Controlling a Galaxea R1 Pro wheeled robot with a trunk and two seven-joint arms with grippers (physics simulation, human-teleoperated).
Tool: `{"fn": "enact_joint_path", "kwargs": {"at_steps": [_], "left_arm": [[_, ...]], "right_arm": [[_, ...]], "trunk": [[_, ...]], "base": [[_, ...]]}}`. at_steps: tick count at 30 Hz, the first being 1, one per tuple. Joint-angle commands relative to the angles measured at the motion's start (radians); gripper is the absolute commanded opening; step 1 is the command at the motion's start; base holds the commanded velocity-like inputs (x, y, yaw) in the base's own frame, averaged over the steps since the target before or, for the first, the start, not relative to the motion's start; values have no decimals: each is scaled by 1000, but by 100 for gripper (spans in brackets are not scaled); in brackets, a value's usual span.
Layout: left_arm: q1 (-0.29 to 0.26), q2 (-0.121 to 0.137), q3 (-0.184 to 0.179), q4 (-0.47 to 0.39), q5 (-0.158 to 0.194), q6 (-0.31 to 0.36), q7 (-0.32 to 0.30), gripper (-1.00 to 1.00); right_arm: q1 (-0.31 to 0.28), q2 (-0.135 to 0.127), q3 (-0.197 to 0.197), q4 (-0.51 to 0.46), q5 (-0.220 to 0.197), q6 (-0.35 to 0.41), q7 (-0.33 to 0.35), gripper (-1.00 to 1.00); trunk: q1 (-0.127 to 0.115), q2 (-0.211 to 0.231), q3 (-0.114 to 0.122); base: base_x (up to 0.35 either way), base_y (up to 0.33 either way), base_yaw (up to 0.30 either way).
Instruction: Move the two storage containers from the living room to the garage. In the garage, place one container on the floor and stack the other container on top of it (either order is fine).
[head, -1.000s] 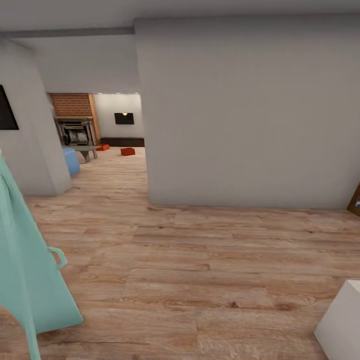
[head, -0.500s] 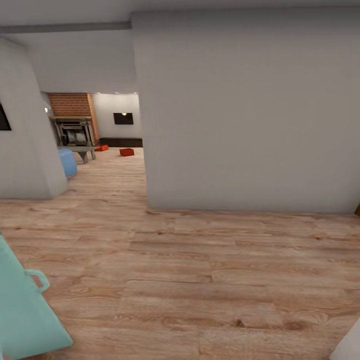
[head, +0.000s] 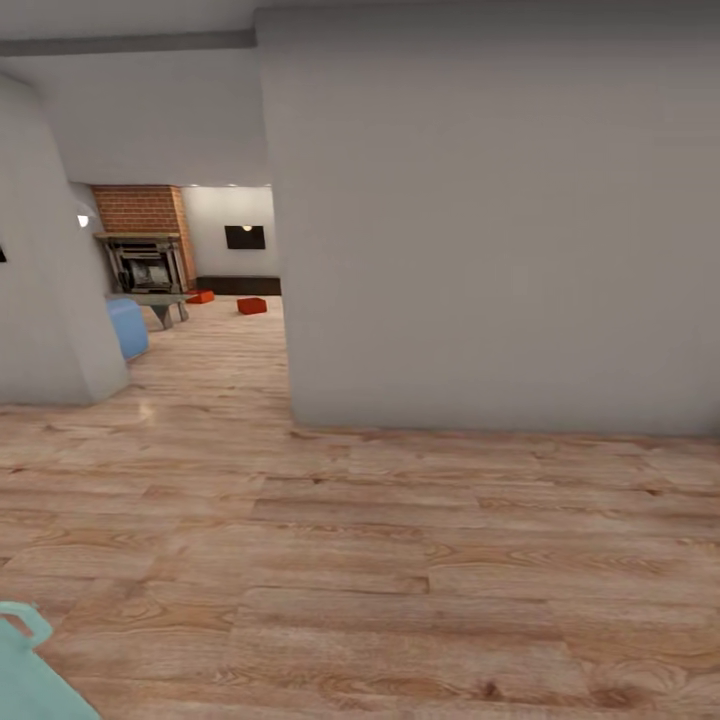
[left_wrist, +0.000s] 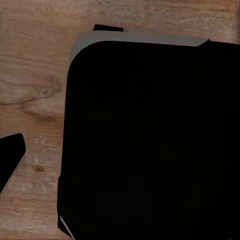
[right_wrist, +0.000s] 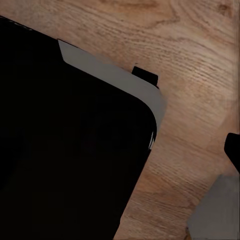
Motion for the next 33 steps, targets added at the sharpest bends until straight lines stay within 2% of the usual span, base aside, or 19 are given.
{"fn": "enact_joint_path", "kwargs": {"at_steps": [1,27,33], "left_arm": [[0,0,5,0,7,-2,-1,100],[0,0,5,0,7,-3,-1,100],[0,0,5,0,7,-3,-1,100]], "right_arm": [[-1,0,7,3,-11,-6,5,100],[-1,-1,6,3,-11,-9,5,100],[-1,-1,6,3,-11,-12,5,100]], "trunk": [[1,0,-1],[1,0,-1],[1,0,-1]], "base": [[322,0,0],[322,0,2],[322,0,178]]}}
